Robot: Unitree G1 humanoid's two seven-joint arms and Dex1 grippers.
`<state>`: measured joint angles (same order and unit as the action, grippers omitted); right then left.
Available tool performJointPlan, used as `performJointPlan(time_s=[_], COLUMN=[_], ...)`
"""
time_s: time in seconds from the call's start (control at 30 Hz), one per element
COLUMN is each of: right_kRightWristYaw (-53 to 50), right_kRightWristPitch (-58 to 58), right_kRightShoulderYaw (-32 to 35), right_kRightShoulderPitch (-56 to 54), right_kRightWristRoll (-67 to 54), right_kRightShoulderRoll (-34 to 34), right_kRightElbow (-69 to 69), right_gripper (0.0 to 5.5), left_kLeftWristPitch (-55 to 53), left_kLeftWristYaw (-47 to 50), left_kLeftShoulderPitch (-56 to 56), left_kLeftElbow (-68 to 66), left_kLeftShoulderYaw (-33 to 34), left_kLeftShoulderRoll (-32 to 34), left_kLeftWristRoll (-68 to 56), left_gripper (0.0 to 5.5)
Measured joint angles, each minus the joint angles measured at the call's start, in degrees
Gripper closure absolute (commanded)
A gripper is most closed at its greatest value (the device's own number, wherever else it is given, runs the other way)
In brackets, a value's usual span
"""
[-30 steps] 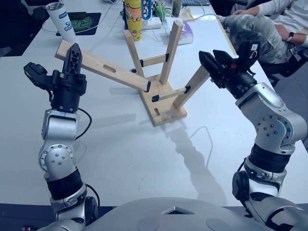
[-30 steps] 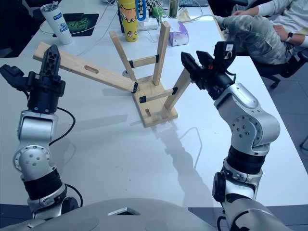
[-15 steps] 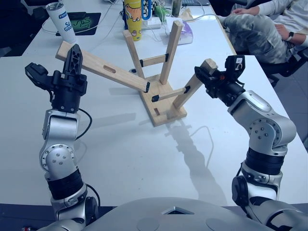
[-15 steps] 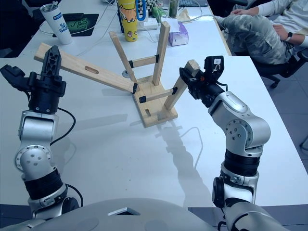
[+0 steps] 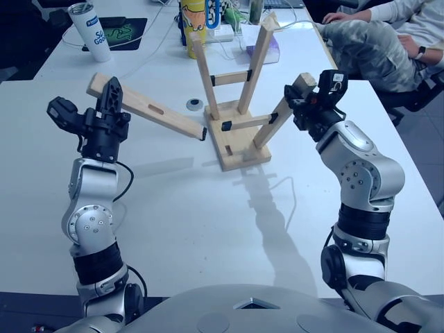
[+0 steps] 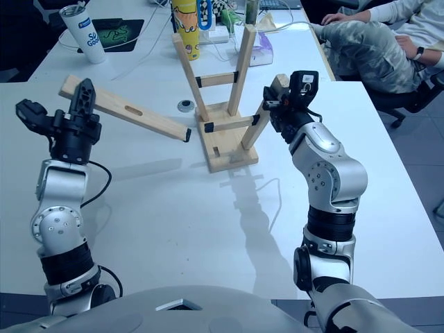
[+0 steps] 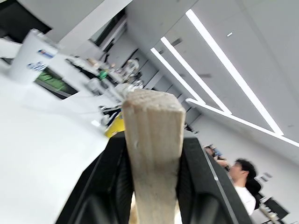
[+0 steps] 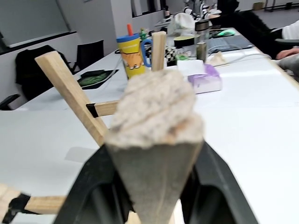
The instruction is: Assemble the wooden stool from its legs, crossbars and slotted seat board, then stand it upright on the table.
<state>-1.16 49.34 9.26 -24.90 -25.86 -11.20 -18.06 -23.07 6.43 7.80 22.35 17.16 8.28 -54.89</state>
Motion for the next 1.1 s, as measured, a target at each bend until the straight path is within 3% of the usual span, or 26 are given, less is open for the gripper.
performJointPlan(time_s=[0.47,0.87,1.1], right_kRightWristYaw=[-8.5,-8.8,-9.5], right_kRightWristPitch=[-3.2,-3.4,-3.3], right_kRightShoulderYaw=[-1.8,-2.0,-2.1], right_kRightShoulderPitch=[0.9,-0.4,-0.4], right_kRightWristRoll=[5.2,6.6,7.6], right_kRightShoulderRoll=[11.6,13.3,14.4], right_kRightElbow=[-1.2,0.6,0.5], right_gripper=[4.47,4.47,4.47], left_kLeftWristPitch=[3.6,11.5,6.6], left_kLeftWristYaw=[3.9,3.8,10.8], left_kLeftShoulderPitch=[9.0,14.7,15.3], left_kLeftElbow=[-13.0,-23.1,-20.2], left_kLeftShoulderYaw=[-7.2,-11.3,-12.7], left_kLeftShoulderRoll=[-9.7,-12.5,-14.5], left_kLeftWristRoll=[14.7,29.1,33.6], left_gripper=[4.47,4.47,4.47])
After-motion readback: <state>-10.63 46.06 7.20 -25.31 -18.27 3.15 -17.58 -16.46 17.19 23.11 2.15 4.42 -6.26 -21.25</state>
